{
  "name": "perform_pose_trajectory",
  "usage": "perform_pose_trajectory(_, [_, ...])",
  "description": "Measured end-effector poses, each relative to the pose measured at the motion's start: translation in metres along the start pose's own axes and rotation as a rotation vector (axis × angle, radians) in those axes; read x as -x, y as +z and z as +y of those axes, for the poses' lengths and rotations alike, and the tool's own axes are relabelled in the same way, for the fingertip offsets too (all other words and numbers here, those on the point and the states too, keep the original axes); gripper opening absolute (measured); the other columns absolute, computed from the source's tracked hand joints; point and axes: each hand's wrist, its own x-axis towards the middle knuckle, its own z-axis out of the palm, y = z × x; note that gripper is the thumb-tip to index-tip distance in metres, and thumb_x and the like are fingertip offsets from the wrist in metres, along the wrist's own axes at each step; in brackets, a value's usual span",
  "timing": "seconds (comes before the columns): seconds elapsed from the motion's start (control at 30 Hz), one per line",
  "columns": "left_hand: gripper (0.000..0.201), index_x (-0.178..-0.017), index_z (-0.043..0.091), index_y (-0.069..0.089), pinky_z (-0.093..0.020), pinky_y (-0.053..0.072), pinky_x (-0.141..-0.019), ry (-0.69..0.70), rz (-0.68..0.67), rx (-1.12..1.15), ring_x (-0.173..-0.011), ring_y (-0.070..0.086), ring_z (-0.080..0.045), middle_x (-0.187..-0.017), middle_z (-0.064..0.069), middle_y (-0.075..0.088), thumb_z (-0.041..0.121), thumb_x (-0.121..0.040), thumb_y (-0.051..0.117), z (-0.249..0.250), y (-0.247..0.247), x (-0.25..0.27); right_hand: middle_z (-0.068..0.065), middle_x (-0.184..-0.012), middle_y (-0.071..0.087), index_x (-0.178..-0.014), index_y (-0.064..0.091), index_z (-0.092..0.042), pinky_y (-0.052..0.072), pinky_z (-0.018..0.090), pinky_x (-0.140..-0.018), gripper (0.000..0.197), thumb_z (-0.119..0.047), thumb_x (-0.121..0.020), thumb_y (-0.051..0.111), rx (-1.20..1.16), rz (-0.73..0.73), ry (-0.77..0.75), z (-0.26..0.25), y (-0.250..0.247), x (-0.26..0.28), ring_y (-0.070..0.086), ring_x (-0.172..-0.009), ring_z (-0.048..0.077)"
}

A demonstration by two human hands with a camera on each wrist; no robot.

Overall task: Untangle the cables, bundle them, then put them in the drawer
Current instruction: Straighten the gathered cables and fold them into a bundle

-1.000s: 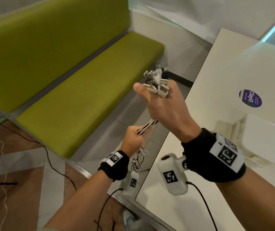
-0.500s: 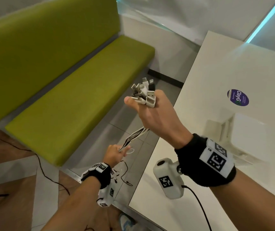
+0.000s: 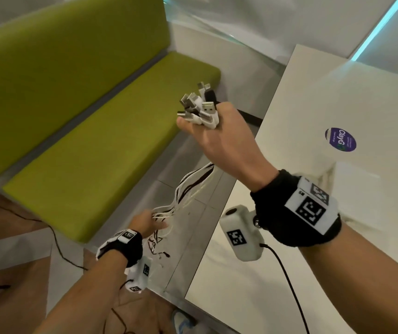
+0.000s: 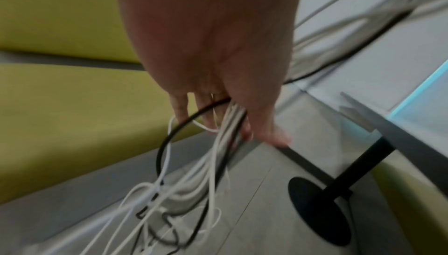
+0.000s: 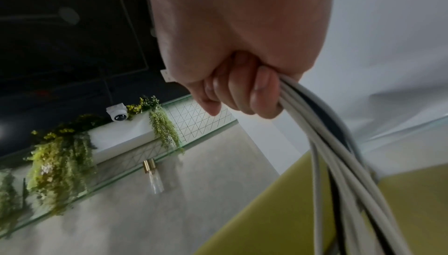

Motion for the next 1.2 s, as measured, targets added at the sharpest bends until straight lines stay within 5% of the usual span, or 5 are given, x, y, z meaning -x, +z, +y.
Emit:
perform_pose_trajectory(0.27, [0.114, -0.152, 0.038, 0.017, -0.029, 0.017, -0.118, 0.451, -0.278, 0.224, -0.144, 0.021, -0.001, -0.158, 0.015, 0.022, 0.033, -0.063, 0.089, 0.100, -0.070, 0.034, -0.006, -0.048, 0.035, -0.060, 0.047, -0.004, 0.024, 0.020, -0.044, 0.038, -0.019, -0.091, 0.064, -0.001, 0.021, 0.069, 0.026, 0.015, -0.001, 0.026, -0.045, 0.007])
perform_pose_trajectory(0.5, [0.006, -0.084, 0.009, 0.056, -0.011, 0.041, -0.062, 0.671, 0.095, 0.420, -0.063, 0.052, 0.008, -0.075, 0.009, 0.057, 0.010, -0.089, 0.059, 0.184, -0.041, 0.072, -0.007, -0.047, 0.034, -0.062, 0.046, -0.005, 0.025, 0.020, -0.043, 0.040, -0.024, -0.091, 0.065, 0.015, 0.013, 0.148, 0.040, 0.029, 0.006, 0.028, -0.043, 0.009])
perform_pose_trajectory(0.63, [0.023, -0.064, 0.015, 0.047, -0.012, 0.032, -0.052, 0.763, 0.250, 0.507, -0.055, 0.046, 0.004, -0.058, 0.011, 0.044, 0.028, -0.084, 0.045, 0.185, -0.018, 0.067, -0.008, -0.046, 0.032, -0.060, 0.042, -0.008, 0.023, 0.017, -0.041, 0.040, -0.020, -0.091, 0.064, 0.024, -0.046, 0.143, 0.031, 0.024, 0.009, 0.027, -0.042, 0.008])
perform_pose_trajectory(0.83, [0.031, -0.045, 0.034, 0.047, -0.027, 0.026, -0.051, 0.658, 0.287, 0.598, -0.045, 0.029, -0.004, -0.041, 0.010, 0.039, 0.035, -0.077, 0.050, 0.163, -0.007, 0.042, -0.004, -0.050, 0.033, -0.065, 0.048, -0.003, 0.021, 0.017, -0.040, 0.032, -0.015, -0.092, 0.061, 0.041, -0.118, 0.129, 0.010, 0.013, 0.013, 0.025, -0.045, 0.009])
perform_pose_trajectory(1.2, [0.058, -0.052, -0.002, 0.042, -0.041, 0.032, -0.045, 0.441, 0.361, 0.469, -0.047, 0.030, -0.019, -0.048, -0.007, 0.035, 0.052, -0.071, 0.047, 0.112, 0.022, 0.018, 0.002, -0.052, 0.035, -0.065, 0.048, 0.001, 0.022, 0.021, -0.040, 0.033, -0.014, -0.091, 0.061, 0.029, -0.209, 0.041, -0.032, 0.004, 0.026, 0.028, -0.046, 0.012])
